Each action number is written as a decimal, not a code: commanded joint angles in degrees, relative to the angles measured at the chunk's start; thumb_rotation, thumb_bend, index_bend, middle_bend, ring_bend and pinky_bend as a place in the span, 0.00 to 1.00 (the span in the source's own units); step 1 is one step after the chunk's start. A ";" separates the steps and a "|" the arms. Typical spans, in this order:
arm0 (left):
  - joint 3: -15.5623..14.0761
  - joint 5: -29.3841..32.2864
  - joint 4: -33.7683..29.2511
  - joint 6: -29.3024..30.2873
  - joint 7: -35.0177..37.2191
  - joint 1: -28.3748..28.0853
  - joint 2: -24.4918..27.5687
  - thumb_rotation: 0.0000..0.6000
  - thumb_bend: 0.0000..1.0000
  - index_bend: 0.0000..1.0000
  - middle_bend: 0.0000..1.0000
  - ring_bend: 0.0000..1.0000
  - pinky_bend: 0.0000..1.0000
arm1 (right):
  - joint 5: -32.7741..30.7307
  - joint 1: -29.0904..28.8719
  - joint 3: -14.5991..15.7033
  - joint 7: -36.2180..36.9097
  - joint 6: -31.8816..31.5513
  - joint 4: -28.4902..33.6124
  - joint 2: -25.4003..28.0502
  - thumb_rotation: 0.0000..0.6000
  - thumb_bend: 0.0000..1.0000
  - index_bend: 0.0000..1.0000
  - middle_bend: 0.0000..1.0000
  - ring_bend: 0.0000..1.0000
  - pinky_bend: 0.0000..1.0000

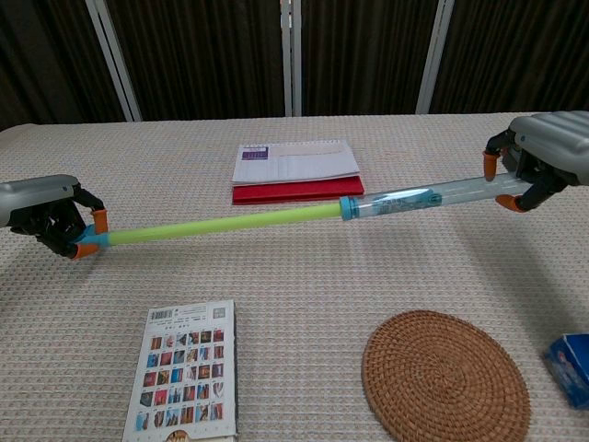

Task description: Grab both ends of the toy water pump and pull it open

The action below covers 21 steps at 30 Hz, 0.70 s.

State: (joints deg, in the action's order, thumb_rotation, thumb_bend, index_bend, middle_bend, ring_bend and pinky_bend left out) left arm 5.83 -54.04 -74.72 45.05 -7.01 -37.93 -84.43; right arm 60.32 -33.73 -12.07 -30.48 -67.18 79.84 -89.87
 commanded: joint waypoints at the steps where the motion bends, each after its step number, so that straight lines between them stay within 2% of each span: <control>1: 0.01 -0.22 0.24 0.02 0.08 0.09 -0.11 1.00 0.49 0.79 0.83 0.78 0.93 | 0.02 0.02 0.01 0.01 0.04 -0.06 0.03 1.00 0.47 0.66 1.00 1.00 1.00; 6: 0.10 -0.41 0.61 -0.17 0.33 0.23 -0.35 1.00 0.49 0.78 0.83 0.78 0.93 | 0.09 0.07 0.13 -0.08 0.18 -0.07 0.19 1.00 0.47 0.65 1.00 1.00 1.00; 7: 0.12 -0.51 0.67 -0.20 0.41 0.26 -0.41 1.00 0.48 0.77 0.83 0.78 0.93 | 0.14 0.07 0.19 -0.15 0.22 -0.09 0.18 1.00 0.46 0.62 1.00 1.00 1.00; 8: 0.13 -0.60 0.69 -0.21 0.44 0.28 -0.44 1.00 0.47 0.72 0.83 0.78 0.93 | 0.16 0.07 0.22 -0.16 0.26 -0.09 0.16 1.00 0.41 0.52 1.00 1.00 1.00; 9: 0.14 -0.77 0.70 -0.23 0.51 0.30 -0.47 1.00 0.43 0.61 0.83 0.78 0.93 | 0.13 0.08 0.25 -0.12 0.34 -0.03 0.12 1.00 0.35 0.43 1.00 1.00 1.00; 10: 0.13 -0.93 0.69 -0.23 0.58 0.33 -0.47 1.00 0.38 0.50 0.83 0.78 0.93 | 0.12 0.10 0.26 0.04 0.45 0.05 0.10 1.00 0.22 0.28 1.00 1.00 1.00; 11: 0.14 -1.15 0.68 -0.18 0.69 0.37 -0.47 1.00 0.29 0.33 0.83 0.78 0.93 | 0.00 0.13 0.25 0.26 0.64 0.18 0.13 1.00 0.10 0.14 1.00 1.00 1.00; 12: 0.21 -1.38 0.66 -0.10 0.95 0.45 -0.49 1.00 0.21 0.17 0.83 0.78 0.93 | -0.27 0.18 0.23 0.39 0.88 0.34 0.19 1.00 0.05 0.08 1.00 1.00 1.00; 14: 0.43 -2.03 0.57 0.23 1.78 0.70 -0.45 1.00 0.13 0.03 0.83 0.78 0.93 | -0.71 0.28 0.02 0.66 1.05 0.79 0.35 1.00 0.00 0.01 1.00 1.00 1.00; 16: 0.66 -2.91 0.44 0.83 2.64 1.00 -0.34 1.00 0.11 0.00 0.83 0.78 0.93 | -0.56 0.43 -0.10 1.13 0.86 1.26 0.58 1.00 0.00 0.00 1.00 1.00 1.00; 21: 1.17 -4.74 -1.13 2.86 3.88 1.85 0.86 1.00 0.11 0.00 0.80 0.78 0.92 | 0.98 1.40 -0.09 2.70 -0.70 3.50 2.21 1.00 0.00 0.00 1.00 1.00 1.00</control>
State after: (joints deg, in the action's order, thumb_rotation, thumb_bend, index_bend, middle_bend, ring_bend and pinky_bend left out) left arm 6.80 -58.38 -75.33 47.42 -3.49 -36.37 -84.01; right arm 60.79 -32.68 -12.16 -28.25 -67.37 82.73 -88.19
